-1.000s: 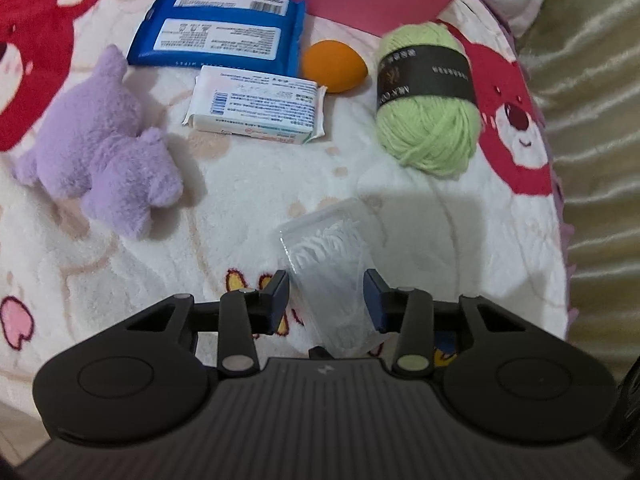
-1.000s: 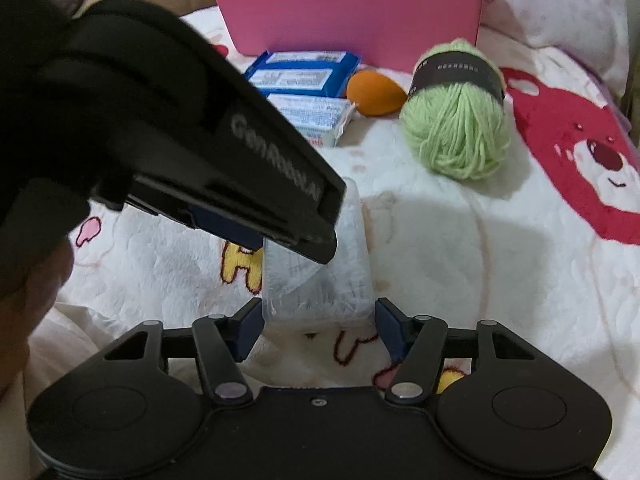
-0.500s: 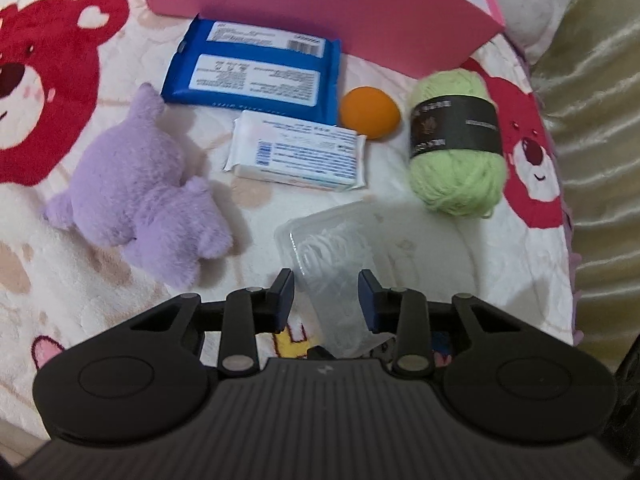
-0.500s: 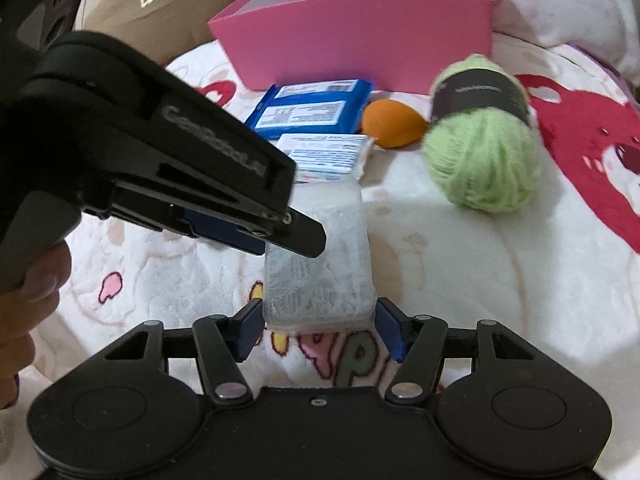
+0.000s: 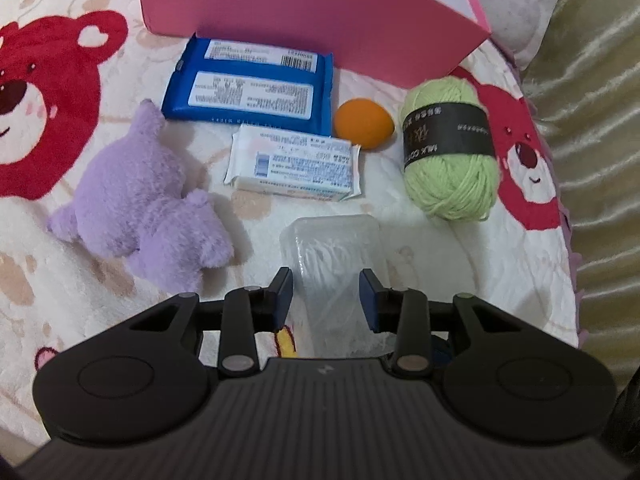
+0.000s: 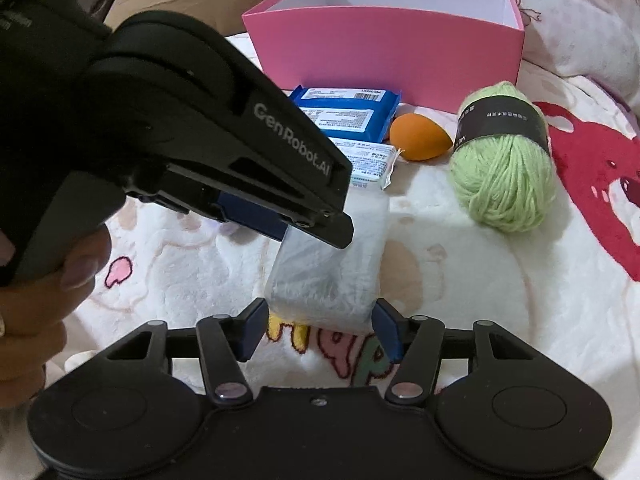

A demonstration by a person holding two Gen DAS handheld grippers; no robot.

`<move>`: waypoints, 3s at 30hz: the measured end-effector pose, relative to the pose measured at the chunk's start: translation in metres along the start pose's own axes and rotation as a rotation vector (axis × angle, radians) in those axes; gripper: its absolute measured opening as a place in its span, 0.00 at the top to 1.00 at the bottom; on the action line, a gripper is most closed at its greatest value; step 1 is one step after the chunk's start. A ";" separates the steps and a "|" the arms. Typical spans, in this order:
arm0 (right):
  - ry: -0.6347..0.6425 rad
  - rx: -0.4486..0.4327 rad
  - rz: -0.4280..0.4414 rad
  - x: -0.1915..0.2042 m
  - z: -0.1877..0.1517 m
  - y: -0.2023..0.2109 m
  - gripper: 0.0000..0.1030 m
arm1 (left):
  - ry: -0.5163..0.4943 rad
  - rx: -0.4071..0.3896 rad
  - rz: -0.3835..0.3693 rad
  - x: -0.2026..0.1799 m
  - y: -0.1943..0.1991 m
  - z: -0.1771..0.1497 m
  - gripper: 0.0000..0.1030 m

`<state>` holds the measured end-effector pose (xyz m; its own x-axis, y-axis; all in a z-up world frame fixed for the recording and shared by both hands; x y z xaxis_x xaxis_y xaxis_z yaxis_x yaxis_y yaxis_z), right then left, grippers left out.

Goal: Organize objects
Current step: 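Lower the left gripper around the clear floss box and close it, then lift the floss box with the left gripper and carry it over the pink box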

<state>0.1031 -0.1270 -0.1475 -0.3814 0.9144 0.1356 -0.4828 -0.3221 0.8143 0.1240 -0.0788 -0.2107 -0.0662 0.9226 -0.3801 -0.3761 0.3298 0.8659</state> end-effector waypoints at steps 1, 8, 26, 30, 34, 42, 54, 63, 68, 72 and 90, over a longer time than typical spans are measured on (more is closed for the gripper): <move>-0.010 0.008 0.002 -0.003 0.000 -0.004 0.39 | 0.009 0.008 0.000 0.001 -0.002 -0.001 0.67; -0.036 0.023 0.006 -0.007 -0.003 -0.014 0.36 | 0.021 0.048 -0.006 0.003 -0.005 -0.010 0.62; -0.025 0.010 0.024 0.013 0.010 0.005 0.39 | 0.000 -0.013 0.049 0.003 0.022 -0.014 0.61; 0.002 -0.019 0.021 0.019 0.009 0.008 0.39 | 0.003 -0.046 0.043 0.004 0.030 -0.010 0.61; 0.021 -0.058 0.014 0.021 0.018 0.021 0.41 | -0.014 -0.083 0.029 -0.001 0.045 -0.004 0.60; 0.045 -0.092 0.024 0.023 0.034 0.038 0.41 | 0.032 -0.098 -0.011 0.001 0.058 0.006 0.61; -0.086 0.046 0.110 0.003 0.013 -0.004 0.34 | 0.111 0.070 0.032 0.018 0.002 -0.019 0.63; -0.020 0.050 0.008 0.008 0.008 -0.021 0.34 | 0.053 0.031 0.044 0.011 0.001 -0.017 0.62; -0.039 0.027 -0.004 0.005 0.013 -0.009 0.35 | -0.016 -0.003 0.040 -0.002 0.013 -0.015 0.62; -0.050 0.011 0.002 0.002 0.021 0.008 0.35 | -0.014 -0.021 -0.002 -0.009 0.028 -0.011 0.62; 0.039 -0.045 0.068 -0.001 0.114 0.075 0.35 | -0.035 -0.046 -0.083 -0.035 0.108 0.065 0.62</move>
<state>0.1568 -0.1240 -0.0223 -0.4448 0.8800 0.1667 -0.4890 -0.3945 0.7780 0.1455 -0.0624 -0.0826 -0.0012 0.8992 -0.4375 -0.4207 0.3964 0.8160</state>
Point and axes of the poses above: each gripper's, at about its wrist camera, not at the fingertips, and y roughly against the way its jaws point, x to its left, z to its top, the point moved 10 cm from there along -y, roughly the way its jaws point, and after that the axes turned 2 degrees about y, right-handed, at the moved point
